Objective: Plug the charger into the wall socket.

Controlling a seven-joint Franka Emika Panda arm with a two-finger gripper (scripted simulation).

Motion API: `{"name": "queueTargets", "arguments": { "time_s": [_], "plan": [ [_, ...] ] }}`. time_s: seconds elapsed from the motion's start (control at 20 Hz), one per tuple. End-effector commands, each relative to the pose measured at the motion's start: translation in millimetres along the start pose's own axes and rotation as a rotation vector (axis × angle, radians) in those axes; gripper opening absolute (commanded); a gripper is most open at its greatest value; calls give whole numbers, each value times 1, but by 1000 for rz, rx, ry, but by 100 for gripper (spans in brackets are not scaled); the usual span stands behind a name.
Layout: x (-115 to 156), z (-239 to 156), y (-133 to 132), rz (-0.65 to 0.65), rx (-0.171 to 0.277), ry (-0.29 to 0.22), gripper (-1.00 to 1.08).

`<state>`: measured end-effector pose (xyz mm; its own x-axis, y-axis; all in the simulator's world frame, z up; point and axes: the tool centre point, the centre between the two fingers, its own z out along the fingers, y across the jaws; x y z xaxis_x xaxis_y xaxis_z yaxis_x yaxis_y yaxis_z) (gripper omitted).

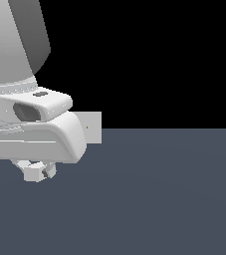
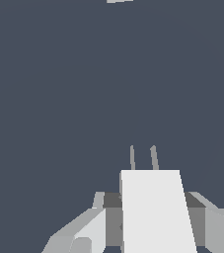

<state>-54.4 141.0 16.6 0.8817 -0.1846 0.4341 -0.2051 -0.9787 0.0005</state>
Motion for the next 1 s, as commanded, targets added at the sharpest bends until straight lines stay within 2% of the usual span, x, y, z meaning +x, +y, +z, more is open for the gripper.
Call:
{"name": "queueTargets", "arguments": {
  "time_s": [0.0, 0.95],
  "plan": [
    [6, -2, 3, -9, 5, 2, -100],
    [84, -30, 35, -156, 73, 9, -100]
  ]
}}
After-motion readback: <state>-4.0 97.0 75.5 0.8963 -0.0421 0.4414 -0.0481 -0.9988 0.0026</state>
